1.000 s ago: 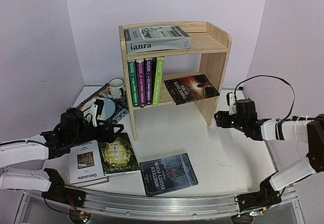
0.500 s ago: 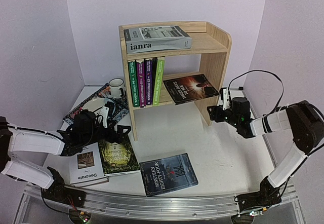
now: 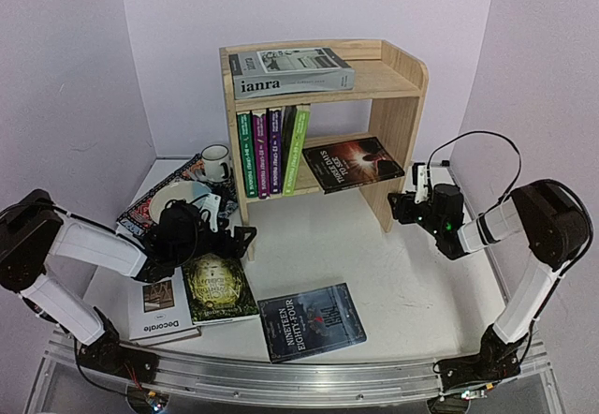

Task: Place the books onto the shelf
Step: Move the shelf to the corner of the board.

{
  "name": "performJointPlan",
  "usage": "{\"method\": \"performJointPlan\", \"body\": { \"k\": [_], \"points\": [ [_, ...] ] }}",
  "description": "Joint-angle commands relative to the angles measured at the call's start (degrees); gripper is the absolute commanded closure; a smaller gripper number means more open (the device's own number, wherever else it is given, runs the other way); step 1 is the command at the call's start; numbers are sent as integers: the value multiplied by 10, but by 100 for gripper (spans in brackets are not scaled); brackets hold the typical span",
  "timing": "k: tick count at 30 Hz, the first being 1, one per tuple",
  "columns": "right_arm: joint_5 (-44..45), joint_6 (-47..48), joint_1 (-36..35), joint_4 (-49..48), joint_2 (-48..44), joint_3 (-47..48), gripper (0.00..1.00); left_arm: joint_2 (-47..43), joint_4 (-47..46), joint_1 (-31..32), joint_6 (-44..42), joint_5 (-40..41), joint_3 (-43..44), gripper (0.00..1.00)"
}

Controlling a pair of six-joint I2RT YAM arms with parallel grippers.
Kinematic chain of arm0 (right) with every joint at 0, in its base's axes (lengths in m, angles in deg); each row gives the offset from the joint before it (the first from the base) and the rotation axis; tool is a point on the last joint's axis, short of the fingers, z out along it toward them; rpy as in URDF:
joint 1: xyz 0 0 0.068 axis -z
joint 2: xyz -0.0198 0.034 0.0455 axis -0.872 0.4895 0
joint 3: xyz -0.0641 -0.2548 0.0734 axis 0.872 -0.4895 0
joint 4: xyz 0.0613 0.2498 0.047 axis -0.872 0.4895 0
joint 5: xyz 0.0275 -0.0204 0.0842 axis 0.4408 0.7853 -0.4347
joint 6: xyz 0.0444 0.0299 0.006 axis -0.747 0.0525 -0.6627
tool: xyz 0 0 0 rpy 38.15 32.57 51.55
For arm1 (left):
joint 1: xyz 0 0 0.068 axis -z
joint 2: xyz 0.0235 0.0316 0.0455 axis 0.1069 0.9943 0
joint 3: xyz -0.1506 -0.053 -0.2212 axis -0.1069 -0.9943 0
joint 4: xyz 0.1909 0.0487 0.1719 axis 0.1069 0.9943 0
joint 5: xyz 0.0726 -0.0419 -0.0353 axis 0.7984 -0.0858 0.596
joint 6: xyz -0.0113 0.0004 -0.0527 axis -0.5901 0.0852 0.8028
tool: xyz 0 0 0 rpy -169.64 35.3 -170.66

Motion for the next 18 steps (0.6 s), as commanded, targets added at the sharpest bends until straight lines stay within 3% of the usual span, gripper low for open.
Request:
{"method": "performJointPlan", "body": {
  "k": [1, 7, 18],
  "points": [
    [-27, -3, 9, -61, 7, 4, 52, 30, -49, 1, -5, 18, 40, 20],
    [-43, 2, 9, -61, 14, 11, 67, 68, -52, -1, -8, 26, 65, 35],
    [1, 22, 9, -60, -12, -1, 94, 123, -70, -31, -39, -34, 105, 46]
  ]
}}
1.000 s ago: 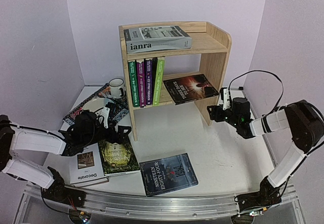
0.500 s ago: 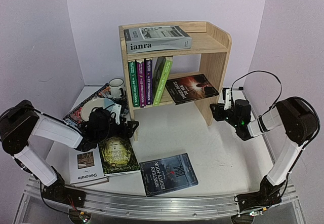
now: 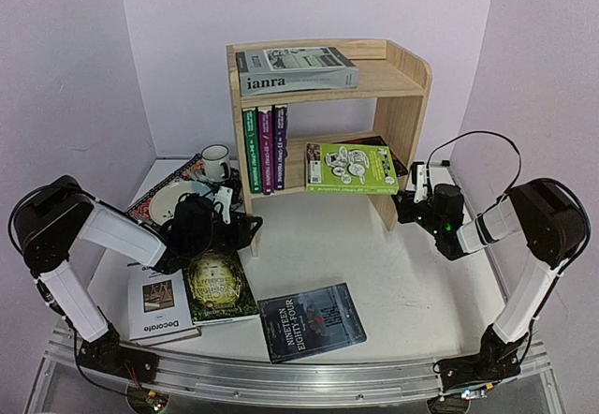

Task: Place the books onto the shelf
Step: Move the shelf to the corner of the board.

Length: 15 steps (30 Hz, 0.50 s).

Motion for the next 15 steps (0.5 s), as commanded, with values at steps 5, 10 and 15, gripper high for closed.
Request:
{"method": "performJointPlan", "body": {
  "k": [5, 10, 15],
  "points": [
    [45, 25, 6, -28, -36, -12, 95, 60, -21, -32, -45, -50, 71, 46],
    [51, 29, 14, -19, -38, -14, 95, 96, -22, -39, -46, -67, 109, 46],
    [50, 17, 37, -8, -38, -7, 95, 119, -25, -41, -47, -82, 134, 46]
  ]
}}
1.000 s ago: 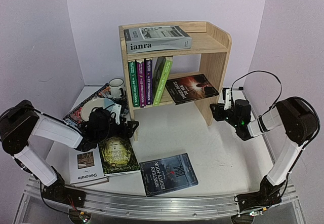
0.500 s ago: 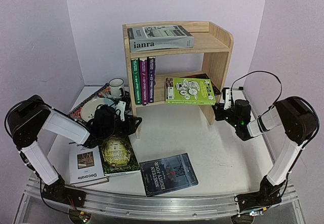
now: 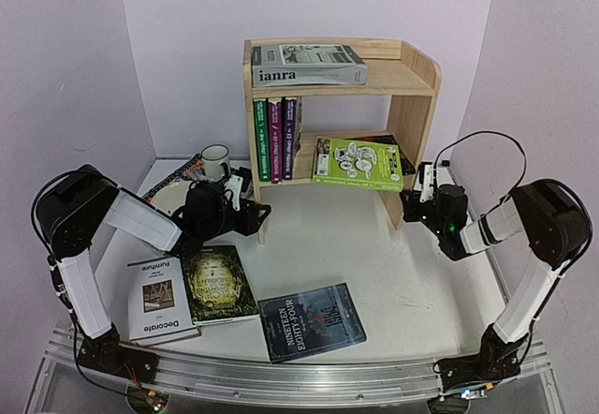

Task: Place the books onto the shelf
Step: Move the shelf to the corner of the board, then pick up the book from the book pile on the shelf.

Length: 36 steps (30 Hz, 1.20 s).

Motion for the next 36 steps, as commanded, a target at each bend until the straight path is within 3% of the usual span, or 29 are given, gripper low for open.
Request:
{"method": "performJointPlan", "body": {
  "k": [1, 4, 6, 10, 14, 16, 20, 27, 30, 36],
  "points": [
    [3, 21, 30, -6, -31, 4, 95, 30, -7, -4, -18, -23, 44, 46],
    [-5, 20, 43, 0, -38, 8, 92, 40, -9, -5, -13, -36, 55, 46],
    [-8, 23, 47, 12, -45, 12, 76, 42, -10, -4, -9, -43, 60, 44],
    [-12, 27, 48, 38, -64, 15, 56, 27, -11, -5, -4, -37, 54, 35],
    [4, 22, 48, 63, -96, -1, 30, -4, -9, -4, -3, -29, 27, 28],
    [6, 17, 48, 97, -115, -6, 24, -23, -9, -4, -4, -23, 12, 24],
    [29, -29, 48, 190, -190, -40, 21, -65, -4, -4, -1, -20, -25, 19],
    [34, -147, 48, 460, -352, -27, 19, -151, 35, -5, 12, -19, -75, 15],
    [25, -203, 48, 554, -402, -10, 3, -188, 54, -5, 23, -20, -92, 14],
    [-29, -392, 48, 622, -486, -31, 2, -268, 84, -5, 40, -23, -135, 13]
  ]
}}
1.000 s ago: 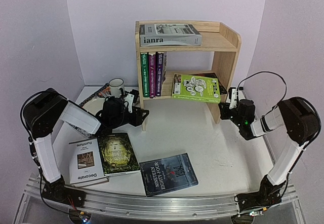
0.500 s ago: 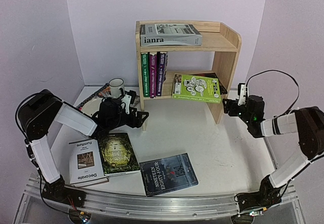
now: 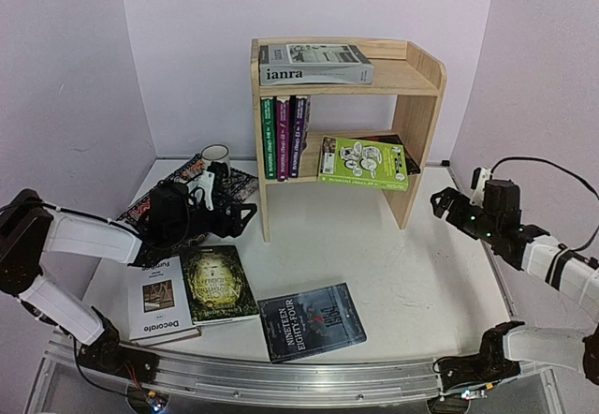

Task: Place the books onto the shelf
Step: Pick up the book from the book pile on the shelf.

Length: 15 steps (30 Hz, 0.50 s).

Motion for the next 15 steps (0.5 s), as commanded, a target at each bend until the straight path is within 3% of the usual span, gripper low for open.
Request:
{"method": "performJointPlan", "body": {
  "k": [1, 9, 12, 15],
  "points": [
    [-57, -170, 1, 60, -56, -5, 2, -64, 28, -4, 19, -2, -26, 13],
    [-120, -331, -24, -100, -61, -43, 4, -121, 52, -3, 26, -13, -49, 12],
    [-82, -341, -83, -140, -29, -32, 2, -129, 57, -3, 28, -15, -52, 12],
    [20, -338, -185, -225, 3, -39, 2, -131, 59, -3, 30, -19, -52, 12]
  ]
}}
